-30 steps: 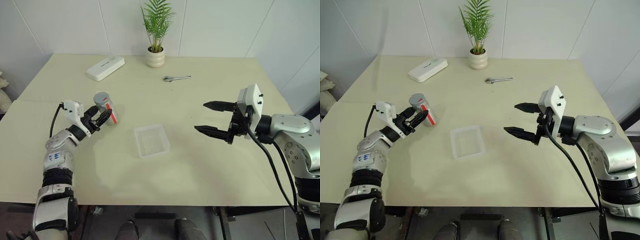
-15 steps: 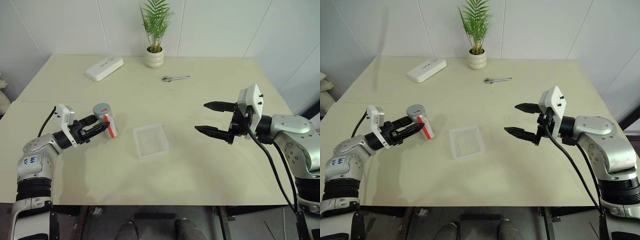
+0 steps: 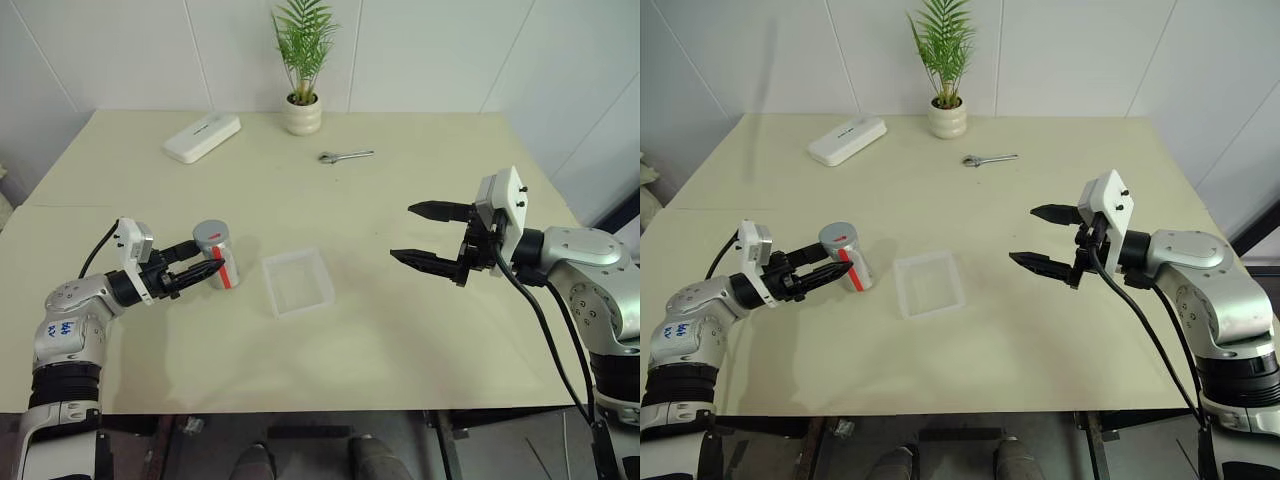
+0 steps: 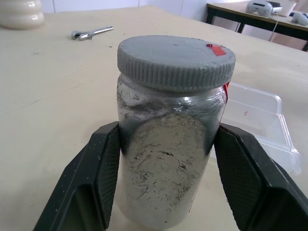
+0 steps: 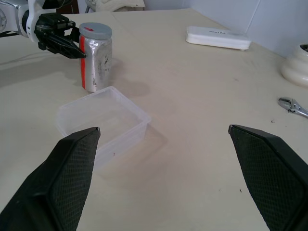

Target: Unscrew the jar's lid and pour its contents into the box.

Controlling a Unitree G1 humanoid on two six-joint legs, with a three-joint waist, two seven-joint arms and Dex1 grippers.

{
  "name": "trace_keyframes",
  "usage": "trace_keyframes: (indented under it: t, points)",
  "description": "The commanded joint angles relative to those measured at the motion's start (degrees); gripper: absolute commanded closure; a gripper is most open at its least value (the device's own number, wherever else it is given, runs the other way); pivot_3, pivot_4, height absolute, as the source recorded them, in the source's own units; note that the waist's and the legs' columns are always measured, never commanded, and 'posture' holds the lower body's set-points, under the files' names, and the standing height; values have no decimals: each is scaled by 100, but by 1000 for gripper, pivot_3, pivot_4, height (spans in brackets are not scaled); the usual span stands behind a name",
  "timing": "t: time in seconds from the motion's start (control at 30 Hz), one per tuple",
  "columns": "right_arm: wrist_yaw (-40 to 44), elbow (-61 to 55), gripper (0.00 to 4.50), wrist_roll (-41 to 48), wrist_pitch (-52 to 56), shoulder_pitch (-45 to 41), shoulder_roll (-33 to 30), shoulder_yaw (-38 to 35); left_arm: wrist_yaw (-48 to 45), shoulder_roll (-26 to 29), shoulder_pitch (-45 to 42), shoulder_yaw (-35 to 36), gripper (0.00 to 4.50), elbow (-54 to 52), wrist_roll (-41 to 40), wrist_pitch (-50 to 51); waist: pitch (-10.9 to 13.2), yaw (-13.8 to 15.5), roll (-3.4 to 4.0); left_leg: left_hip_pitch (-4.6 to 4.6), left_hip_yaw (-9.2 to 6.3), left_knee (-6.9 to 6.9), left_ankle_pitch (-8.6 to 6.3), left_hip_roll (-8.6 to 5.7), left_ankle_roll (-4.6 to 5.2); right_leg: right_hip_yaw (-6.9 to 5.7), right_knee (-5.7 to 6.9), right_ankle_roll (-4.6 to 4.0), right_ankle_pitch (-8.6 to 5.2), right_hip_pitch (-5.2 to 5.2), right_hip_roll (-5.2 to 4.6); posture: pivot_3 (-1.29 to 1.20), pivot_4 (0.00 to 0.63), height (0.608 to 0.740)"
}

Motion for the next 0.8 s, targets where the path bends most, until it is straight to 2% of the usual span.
trace_keyframes:
  t: [0.03,0.17,0.23,0.37,0.67,0.8]
  points:
    - [15,-87,0,12,-127,-126,-27,-130,-289,126,58,72,1905,84,13,-407,0,1,0,0,0,0,0,0,0,0,0,0,0,0,0,0,150,740]
    - [8,-57,0,1,-138,-150,-20,-125,-421,152,19,62,1905,313,107,-718,0,3,0,0,1,0,0,0,0,0,-2,0,0,0,0,0,150,740]
    - [5,-78,0,9,-139,-134,-20,-133,-456,187,19,61,1187,373,103,-671,0,-1,0,0,1,0,0,0,1,1,-2,0,0,0,0,0,150,740]
    - [-1,-90,0,18,-125,-127,-25,-139,-498,221,30,48,26,410,139,-756,0,3,0,-1,1,-1,-1,0,2,1,-2,0,0,-1,0,0,150,740]
    - [-4,-127,0,31,-99,-104,-59,-167,-725,448,126,85,26,416,132,-845,1,-1,1,-1,3,-2,-2,1,3,2,-2,-1,-1,-2,0,0,150,740]
    - [-19,-155,0,33,-94,-78,-74,-191,-707,638,449,205,26,52,19,-621,2,-14,3,0,7,-8,-3,3,5,5,-4,-3,-2,-6,0,0,150,740]
